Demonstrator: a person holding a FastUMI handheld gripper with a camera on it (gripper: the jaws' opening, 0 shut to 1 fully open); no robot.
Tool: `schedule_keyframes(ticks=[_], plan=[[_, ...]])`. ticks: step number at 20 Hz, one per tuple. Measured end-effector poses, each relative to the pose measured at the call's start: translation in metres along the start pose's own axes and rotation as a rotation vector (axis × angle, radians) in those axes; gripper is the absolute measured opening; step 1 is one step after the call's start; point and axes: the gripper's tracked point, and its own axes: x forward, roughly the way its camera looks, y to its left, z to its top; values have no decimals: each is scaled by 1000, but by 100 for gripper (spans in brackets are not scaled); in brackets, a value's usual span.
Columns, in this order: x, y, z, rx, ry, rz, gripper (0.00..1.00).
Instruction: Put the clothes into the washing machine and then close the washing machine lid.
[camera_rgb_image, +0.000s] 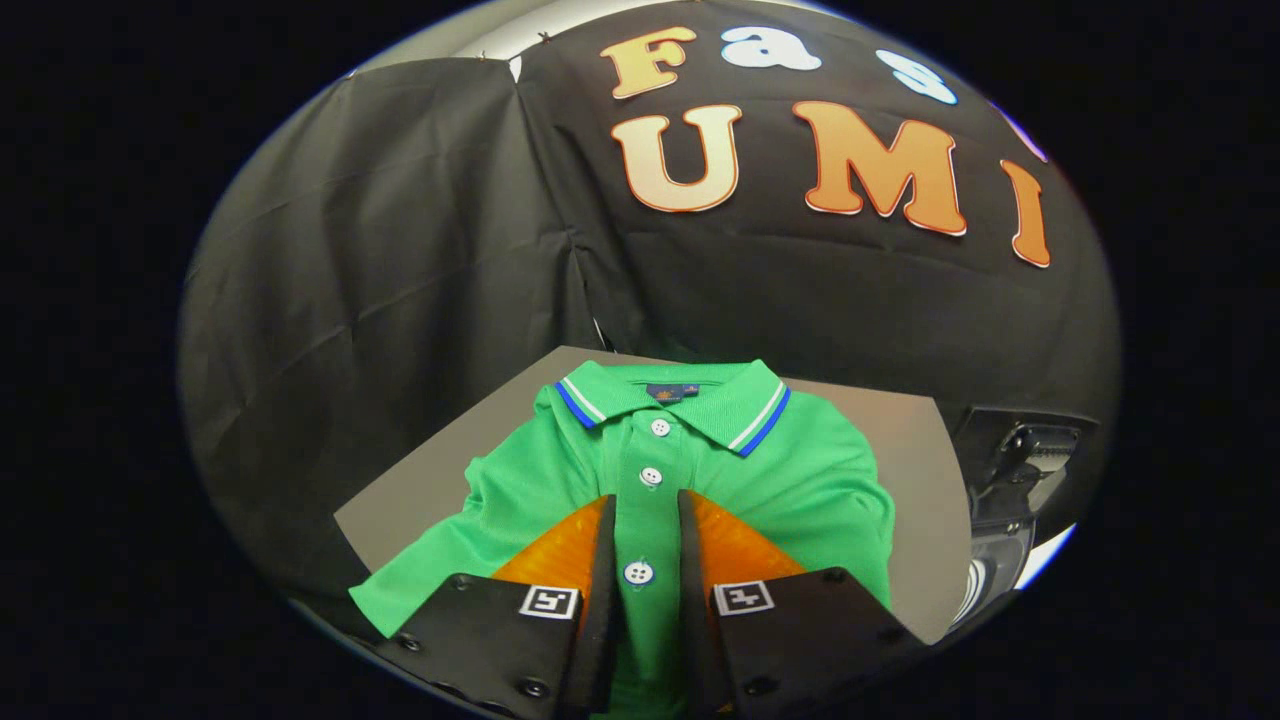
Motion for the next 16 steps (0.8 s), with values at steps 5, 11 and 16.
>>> schedule_keyframes(ticks=[5,11,16], plan=[[-6,1,8,79,-61,31,15],[-47,-5,39,144,-227,99,15],[-94,-6,57,104,-337,101,14]])
